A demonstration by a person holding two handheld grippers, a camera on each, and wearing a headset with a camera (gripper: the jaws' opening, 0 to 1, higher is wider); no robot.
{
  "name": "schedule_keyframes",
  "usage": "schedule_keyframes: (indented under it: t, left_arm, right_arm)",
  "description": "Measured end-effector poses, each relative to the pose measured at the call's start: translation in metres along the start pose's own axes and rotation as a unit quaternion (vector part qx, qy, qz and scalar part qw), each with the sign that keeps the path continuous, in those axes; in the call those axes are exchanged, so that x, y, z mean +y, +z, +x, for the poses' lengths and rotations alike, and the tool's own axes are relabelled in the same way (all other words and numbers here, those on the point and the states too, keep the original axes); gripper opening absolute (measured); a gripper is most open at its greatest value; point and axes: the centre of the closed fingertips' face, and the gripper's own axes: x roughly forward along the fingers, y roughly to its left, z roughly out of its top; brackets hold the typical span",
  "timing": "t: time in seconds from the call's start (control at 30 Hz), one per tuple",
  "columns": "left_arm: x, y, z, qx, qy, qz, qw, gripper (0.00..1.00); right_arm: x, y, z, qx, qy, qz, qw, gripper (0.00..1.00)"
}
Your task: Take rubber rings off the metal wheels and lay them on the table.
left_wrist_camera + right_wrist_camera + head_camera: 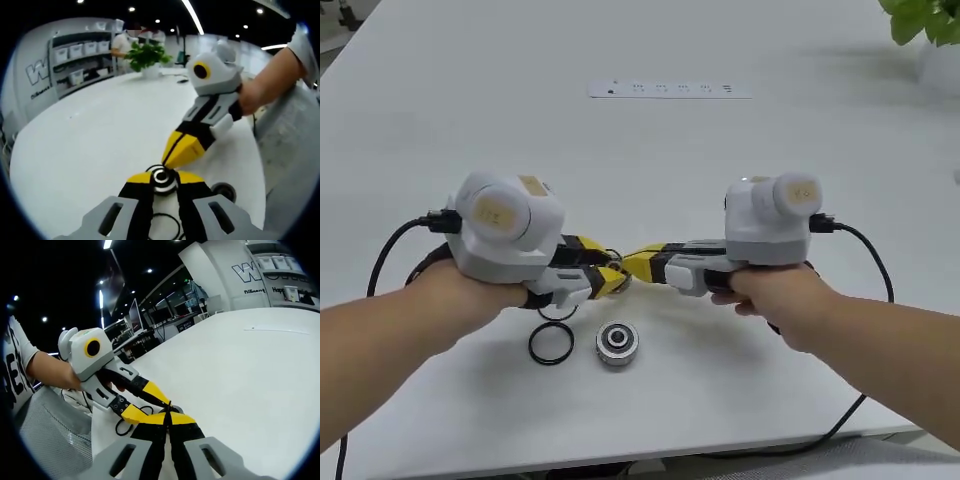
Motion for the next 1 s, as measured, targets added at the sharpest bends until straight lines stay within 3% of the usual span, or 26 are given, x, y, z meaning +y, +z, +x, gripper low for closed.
schedule_keyframes:
  t: [0.4, 0.7, 1.0]
  left_arm:
    - [-0.004, 0.004, -0.015, -0.016, -0.008, -0.003, 0.9998, 0.29]
    - [-0.003, 0.012, -0.033, -0.041, -0.005, -0.011, 0.9991, 0.36]
    - [-0.005, 0.013, -0.049, -0.056, -0.004, -0.016, 0.9983, 0.46]
  right_arm:
    - [0.004, 0.007, -0.002, -0.012, 0.004, 0.011, 0.9999, 0.0]
    - [0.006, 0.011, -0.003, -0.016, 0.012, 0.017, 0.9997, 0.0]
    - [0.012, 0.013, 0.0, -0.018, 0.026, 0.025, 0.9992, 0.0]
